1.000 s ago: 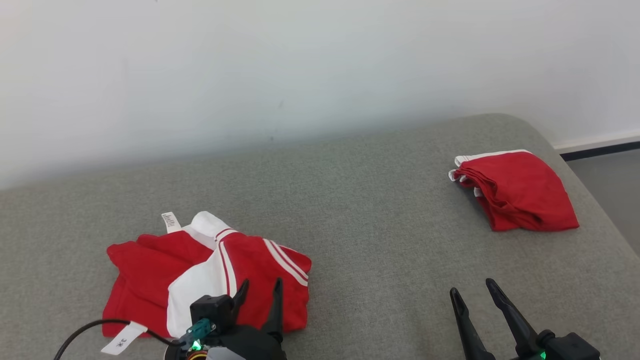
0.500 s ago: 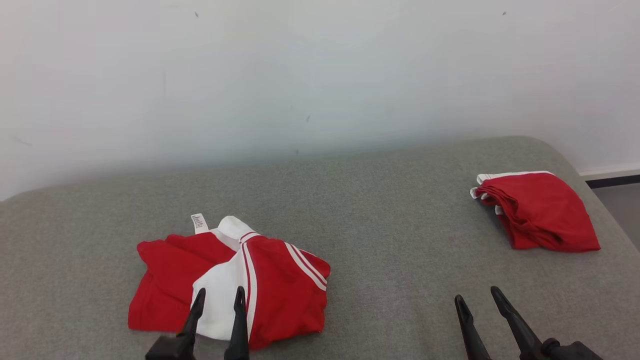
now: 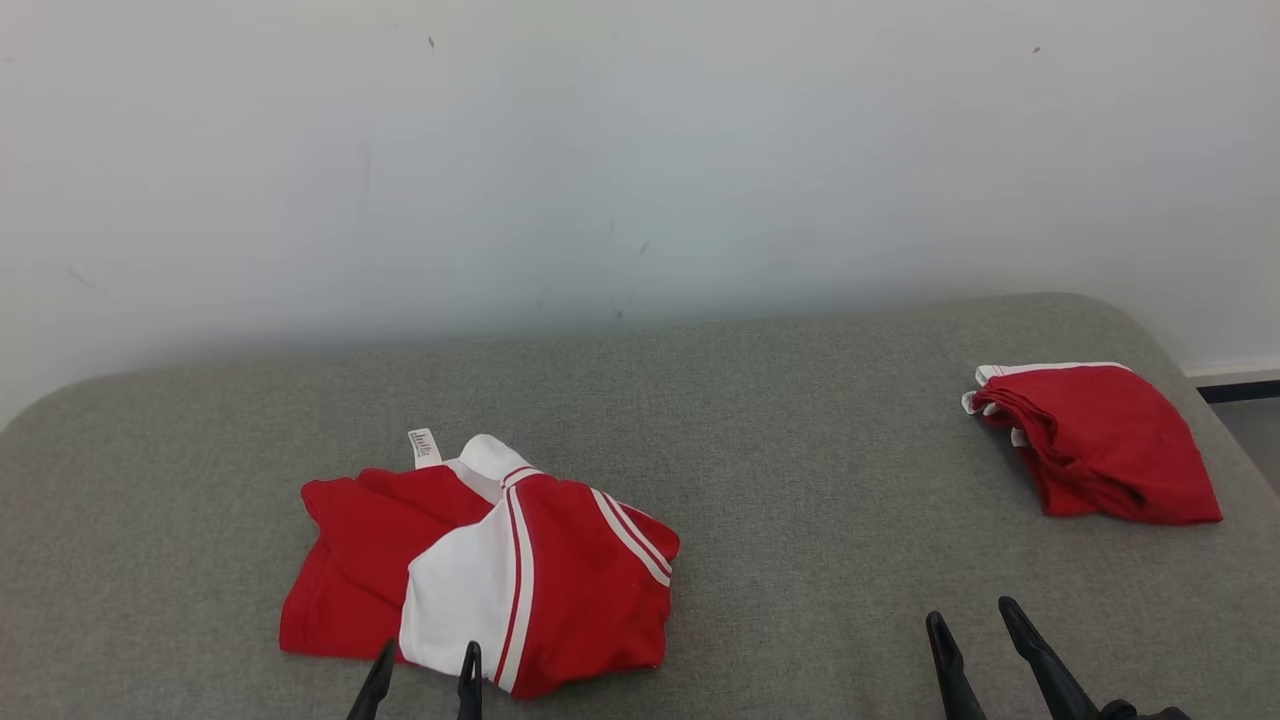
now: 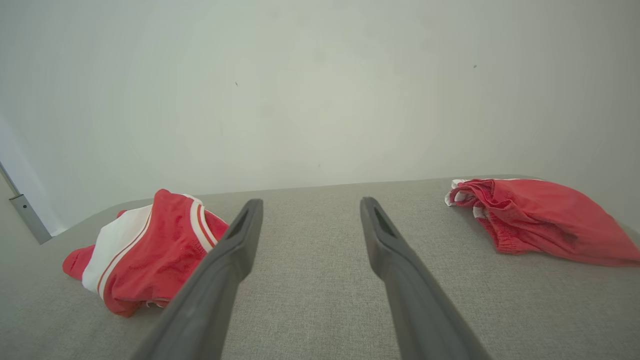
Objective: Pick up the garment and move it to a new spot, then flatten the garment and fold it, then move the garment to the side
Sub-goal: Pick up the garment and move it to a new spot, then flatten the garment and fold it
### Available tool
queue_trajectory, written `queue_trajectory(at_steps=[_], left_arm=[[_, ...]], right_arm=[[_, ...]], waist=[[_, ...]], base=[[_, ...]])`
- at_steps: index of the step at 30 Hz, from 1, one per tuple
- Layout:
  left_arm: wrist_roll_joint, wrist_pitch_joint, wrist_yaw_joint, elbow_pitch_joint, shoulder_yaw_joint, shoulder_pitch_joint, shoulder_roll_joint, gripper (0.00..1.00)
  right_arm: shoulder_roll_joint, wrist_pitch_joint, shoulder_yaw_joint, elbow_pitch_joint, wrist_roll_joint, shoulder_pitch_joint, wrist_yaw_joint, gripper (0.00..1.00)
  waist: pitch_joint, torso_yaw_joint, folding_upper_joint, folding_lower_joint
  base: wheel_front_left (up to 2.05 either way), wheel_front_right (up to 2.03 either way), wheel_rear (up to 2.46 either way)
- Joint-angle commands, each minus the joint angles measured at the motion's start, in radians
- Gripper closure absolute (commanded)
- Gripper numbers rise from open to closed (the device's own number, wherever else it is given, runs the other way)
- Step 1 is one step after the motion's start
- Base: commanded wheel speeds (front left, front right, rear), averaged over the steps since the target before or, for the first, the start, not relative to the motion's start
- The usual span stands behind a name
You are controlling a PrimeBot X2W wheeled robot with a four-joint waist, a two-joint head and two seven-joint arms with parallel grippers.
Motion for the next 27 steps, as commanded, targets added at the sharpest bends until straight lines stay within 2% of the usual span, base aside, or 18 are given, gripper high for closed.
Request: queue_trajectory(at_steps=[1, 27], left_arm=[[0.009, -0.004, -0.004, -0.003, 0.010, 0.017, -0.007, 0.00], [0.052, -0.004, -0.054, 0.022, 0.076, 0.007, -0.051, 0.00]], right_arm=[[0.004, -0.001, -0.002, 0.002, 0.002, 0.012, 0.001, 0.00], [0.007, -0.001, -0.013, 0.008, -0.005, 0.016, 0.001, 0.00]], waist=[[0.001, 0.001, -0.0001, 0.0001], [0.018, 0.008, -0.0001, 0.0001]], base=[[0.00, 0.00, 0.00], [0.00, 0.00, 0.00]])
